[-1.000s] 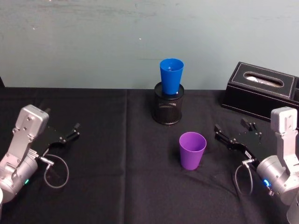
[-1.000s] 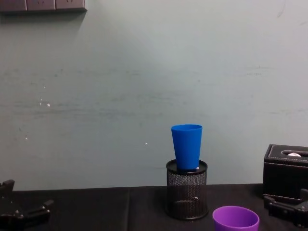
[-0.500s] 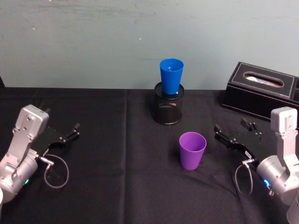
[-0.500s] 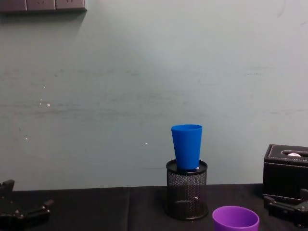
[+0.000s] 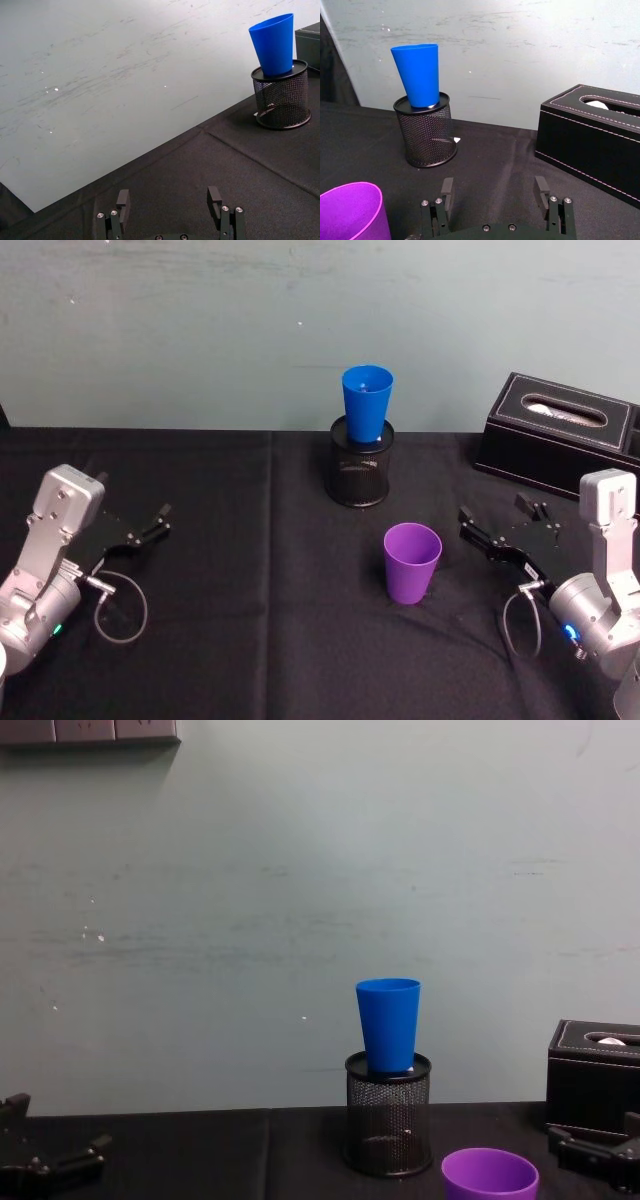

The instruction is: Pick up one cup with a gripper and tap it against the other cup.

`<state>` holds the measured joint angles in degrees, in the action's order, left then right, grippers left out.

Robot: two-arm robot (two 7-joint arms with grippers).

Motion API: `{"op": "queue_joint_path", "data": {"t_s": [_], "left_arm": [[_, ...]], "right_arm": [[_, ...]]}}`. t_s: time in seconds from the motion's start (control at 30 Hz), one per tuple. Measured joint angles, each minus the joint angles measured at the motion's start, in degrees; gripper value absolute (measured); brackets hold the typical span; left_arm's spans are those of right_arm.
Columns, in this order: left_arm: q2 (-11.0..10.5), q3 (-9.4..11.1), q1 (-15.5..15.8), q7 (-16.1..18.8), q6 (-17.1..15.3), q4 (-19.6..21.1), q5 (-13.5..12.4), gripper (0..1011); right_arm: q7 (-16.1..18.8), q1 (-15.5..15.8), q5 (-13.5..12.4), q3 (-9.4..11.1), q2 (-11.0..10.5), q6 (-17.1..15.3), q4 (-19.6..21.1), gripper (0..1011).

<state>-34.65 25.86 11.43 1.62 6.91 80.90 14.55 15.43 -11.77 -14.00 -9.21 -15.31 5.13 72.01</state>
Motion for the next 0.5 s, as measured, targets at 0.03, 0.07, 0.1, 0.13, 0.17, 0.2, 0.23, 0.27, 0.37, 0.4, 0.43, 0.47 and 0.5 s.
{"op": "queue_joint_path", "data": {"t_s": [0.03,0.07,0.1,0.13,0.17,0.2,0.23,0.27,0.37,0.4,0.43,0.47,0.5], "left_arm": [[0.0,0.0,0.0,0.0,0.0,0.0,0.0,1011],[0.0,0.0,0.0,0.0,0.0,0.0,0.0,1011],[0.0,0.0,0.0,0.0,0.0,0.0,0.0,1011],[0.0,0.0,0.0,0.0,0.0,0.0,0.0,1012],[0.0,0.0,0.0,0.0,0.0,0.0,0.0,1011],[0.0,0.0,0.0,0.0,0.0,0.0,0.0,1012],[0.0,0.0,0.0,0.0,0.0,0.0,0.0,1011],[0.0,0.0,0.0,0.0,0.0,0.0,0.0,1011],[0.0,0.0,0.0,0.0,0.0,0.0,0.0,1011],[0.0,0.0,0.0,0.0,0.0,0.0,0.0,1011],[0.0,0.0,0.0,0.0,0.0,0.0,0.0,1011],[0.0,0.0,0.0,0.0,0.0,0.0,0.0,1011],[0.0,0.0,0.0,0.0,0.0,0.0,0.0,1011]], "right_arm": [[0.0,0.0,0.0,0.0,0.0,0.0,0.0,1003],[0.0,0.0,0.0,0.0,0.0,0.0,0.0,1003],[0.0,0.0,0.0,0.0,0.0,0.0,0.0,1003],[0.0,0.0,0.0,0.0,0.0,0.0,0.0,1003],[0.0,0.0,0.0,0.0,0.0,0.0,-0.01,1003],[0.0,0.0,0.0,0.0,0.0,0.0,0.0,1003],[0.0,0.0,0.0,0.0,0.0,0.0,0.0,1003],[0.0,0.0,0.0,0.0,0.0,0.0,0.0,1003],[0.0,0.0,0.0,0.0,0.0,0.0,0.0,1003],[0.0,0.0,0.0,0.0,0.0,0.0,0.0,1003],[0.0,0.0,0.0,0.0,0.0,0.0,0.0,1003],[0.0,0.0,0.0,0.0,0.0,0.0,0.0,1003],[0.0,0.0,0.0,0.0,0.0,0.0,0.0,1003]]}}
